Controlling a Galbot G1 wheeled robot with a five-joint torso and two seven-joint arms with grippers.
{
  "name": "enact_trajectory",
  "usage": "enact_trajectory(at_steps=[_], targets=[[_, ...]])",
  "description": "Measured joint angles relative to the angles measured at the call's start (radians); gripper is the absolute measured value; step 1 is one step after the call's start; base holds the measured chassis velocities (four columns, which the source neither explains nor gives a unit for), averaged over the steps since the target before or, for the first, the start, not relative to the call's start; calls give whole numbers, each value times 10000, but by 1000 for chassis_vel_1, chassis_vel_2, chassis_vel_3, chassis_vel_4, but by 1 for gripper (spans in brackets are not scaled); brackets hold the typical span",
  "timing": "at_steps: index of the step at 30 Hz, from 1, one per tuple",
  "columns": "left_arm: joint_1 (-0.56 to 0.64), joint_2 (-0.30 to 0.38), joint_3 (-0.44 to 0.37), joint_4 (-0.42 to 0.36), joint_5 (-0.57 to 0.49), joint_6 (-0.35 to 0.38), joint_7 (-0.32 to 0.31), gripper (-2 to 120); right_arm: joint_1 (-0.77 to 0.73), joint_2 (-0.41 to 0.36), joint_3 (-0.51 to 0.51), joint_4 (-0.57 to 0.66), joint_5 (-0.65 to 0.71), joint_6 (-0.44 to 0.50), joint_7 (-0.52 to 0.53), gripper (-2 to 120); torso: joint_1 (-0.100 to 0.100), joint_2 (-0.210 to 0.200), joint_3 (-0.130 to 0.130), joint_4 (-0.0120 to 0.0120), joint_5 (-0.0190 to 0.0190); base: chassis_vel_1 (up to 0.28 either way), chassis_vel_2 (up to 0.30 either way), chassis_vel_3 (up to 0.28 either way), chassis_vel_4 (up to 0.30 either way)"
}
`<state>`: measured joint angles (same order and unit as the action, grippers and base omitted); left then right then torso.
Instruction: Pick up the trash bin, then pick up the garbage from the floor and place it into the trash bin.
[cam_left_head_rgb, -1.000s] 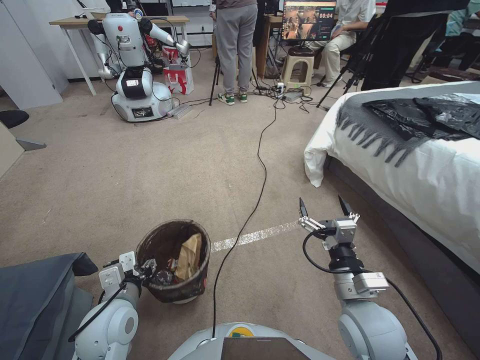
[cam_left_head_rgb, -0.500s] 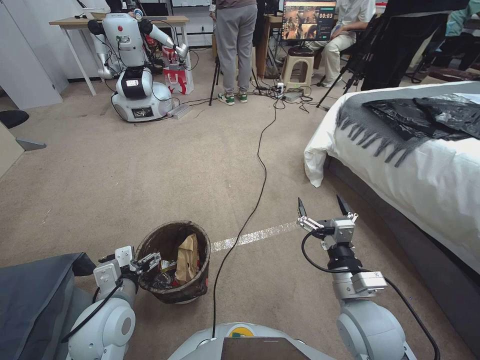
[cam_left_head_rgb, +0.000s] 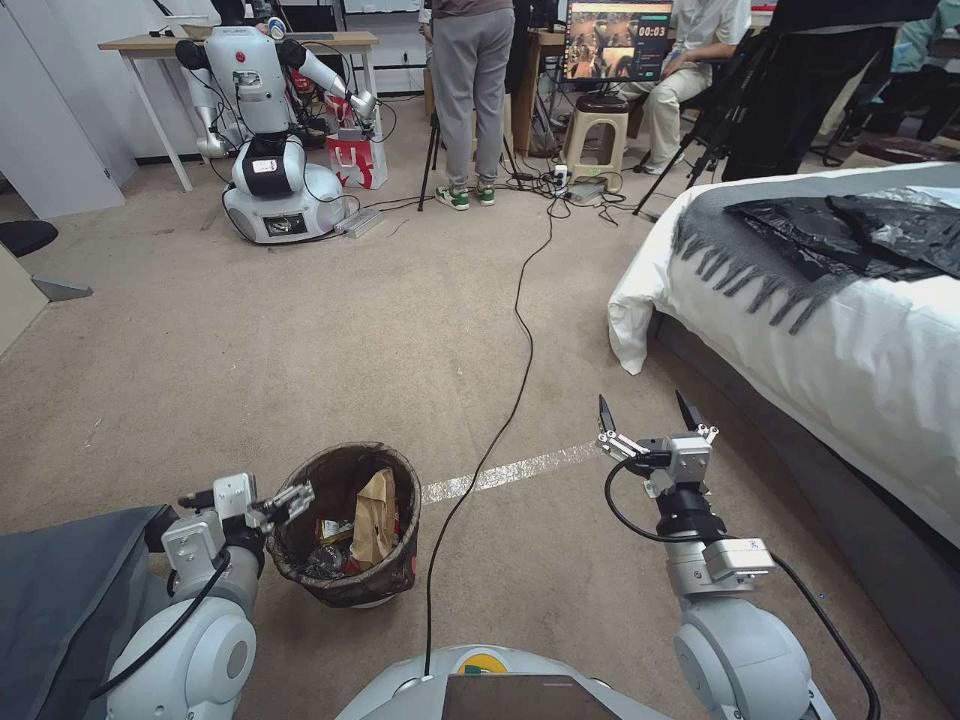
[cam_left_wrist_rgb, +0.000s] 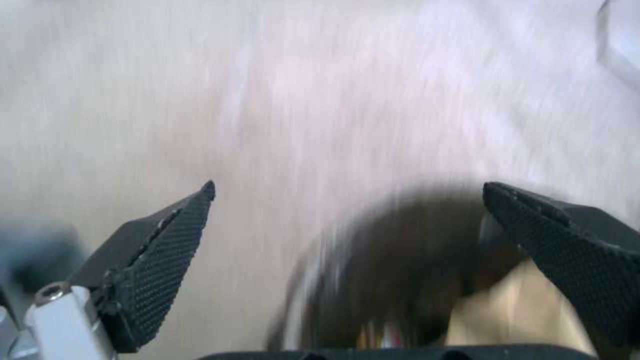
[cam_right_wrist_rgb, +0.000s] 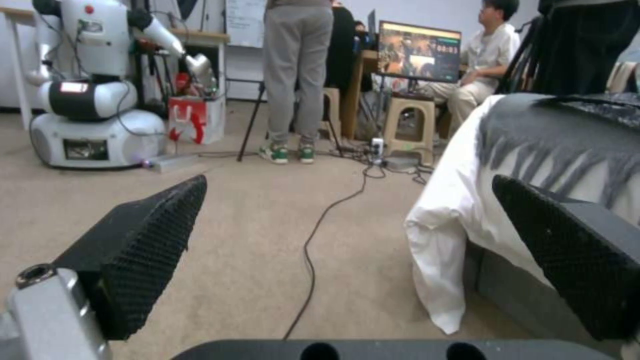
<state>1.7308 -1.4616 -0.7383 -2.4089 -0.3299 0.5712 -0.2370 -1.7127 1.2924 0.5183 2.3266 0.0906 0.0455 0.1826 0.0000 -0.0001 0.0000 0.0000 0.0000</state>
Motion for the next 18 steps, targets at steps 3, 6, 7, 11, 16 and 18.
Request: enact_trajectory(at_steps=[3, 6, 7, 11, 16, 18], targets=[[41, 3, -68, 9, 789, -1508, 744, 100, 3, 7, 8, 50, 17, -113, 58, 100, 0, 0, -1, -1, 2, 0, 0, 0, 0], [135, -11, -72, 1, 1082, -2488, 1122, 100, 1, 13, 14, 83, 64, -125, 86, 100, 0, 0, 0, -1, 1, 0, 0, 0, 0], [168, -20, -70, -11, 1122, -2673, 1182, 100, 0, 13, 15, 93, 78, -125, 91, 100, 0, 0, 0, -1, 0, 0, 0, 0, 0], [591, -143, -91, -96, 1911, -4144, 1652, 100, -38, 19, 50, 196, 174, -130, 87, 100, 0, 0, 0, 0, -1, 0, 0, 0, 0], [1393, -320, 37, -100, 2821, -6142, 1829, 100, -151, 92, 71, 329, 189, -133, -10, 100, 0, 0, 0, 2, 1, 0, 0, 0, 0], [1559, -374, 109, -99, 2948, -6533, 1792, 100, -205, 119, 60, 374, 189, -133, -25, 100, 0, 1, -1, 1, 0, 0, 0, 0, 0]])
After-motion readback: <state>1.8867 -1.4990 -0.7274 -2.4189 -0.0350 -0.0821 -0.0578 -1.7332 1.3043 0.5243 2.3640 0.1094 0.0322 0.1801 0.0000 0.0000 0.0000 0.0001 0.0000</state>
